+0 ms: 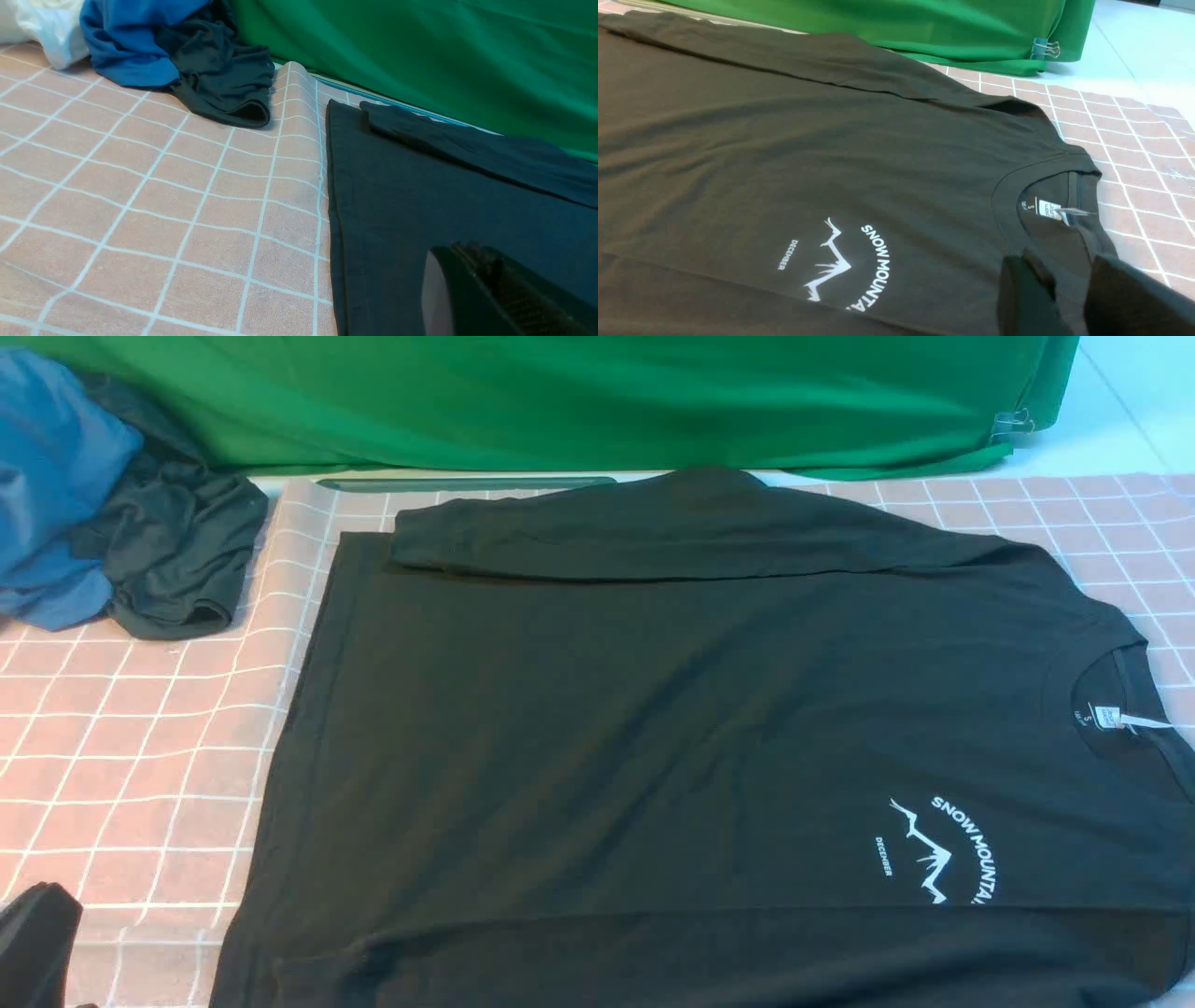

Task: Fold a long-sleeved shirt over a pink coffee tablecloth.
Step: 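Grasp the left edge of the dark T-shirt lying flat on the table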

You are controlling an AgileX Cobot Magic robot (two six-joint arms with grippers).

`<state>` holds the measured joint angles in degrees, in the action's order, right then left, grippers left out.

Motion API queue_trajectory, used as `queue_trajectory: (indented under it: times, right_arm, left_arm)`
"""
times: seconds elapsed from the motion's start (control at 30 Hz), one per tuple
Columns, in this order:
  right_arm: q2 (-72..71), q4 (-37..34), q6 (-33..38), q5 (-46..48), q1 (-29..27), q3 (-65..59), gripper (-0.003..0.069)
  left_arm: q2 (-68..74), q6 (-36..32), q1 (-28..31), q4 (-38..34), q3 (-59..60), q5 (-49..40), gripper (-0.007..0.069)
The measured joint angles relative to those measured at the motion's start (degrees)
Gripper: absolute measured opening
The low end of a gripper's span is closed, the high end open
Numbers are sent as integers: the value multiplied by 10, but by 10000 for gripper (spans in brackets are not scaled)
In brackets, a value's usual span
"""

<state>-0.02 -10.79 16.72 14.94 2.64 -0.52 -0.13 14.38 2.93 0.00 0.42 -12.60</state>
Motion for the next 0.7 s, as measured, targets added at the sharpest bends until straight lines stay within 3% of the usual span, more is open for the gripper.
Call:
queue_trajectory:
  times: [0.5, 0.7]
  right_arm:
    - [0, 0, 0, 0, 0, 0, 242]
    - [0, 0, 0, 0, 0, 0, 242]
  left_arm:
    - [0, -4, 0, 0, 0, 0, 15]
    - [0, -29, 0, 40, 0, 14, 15]
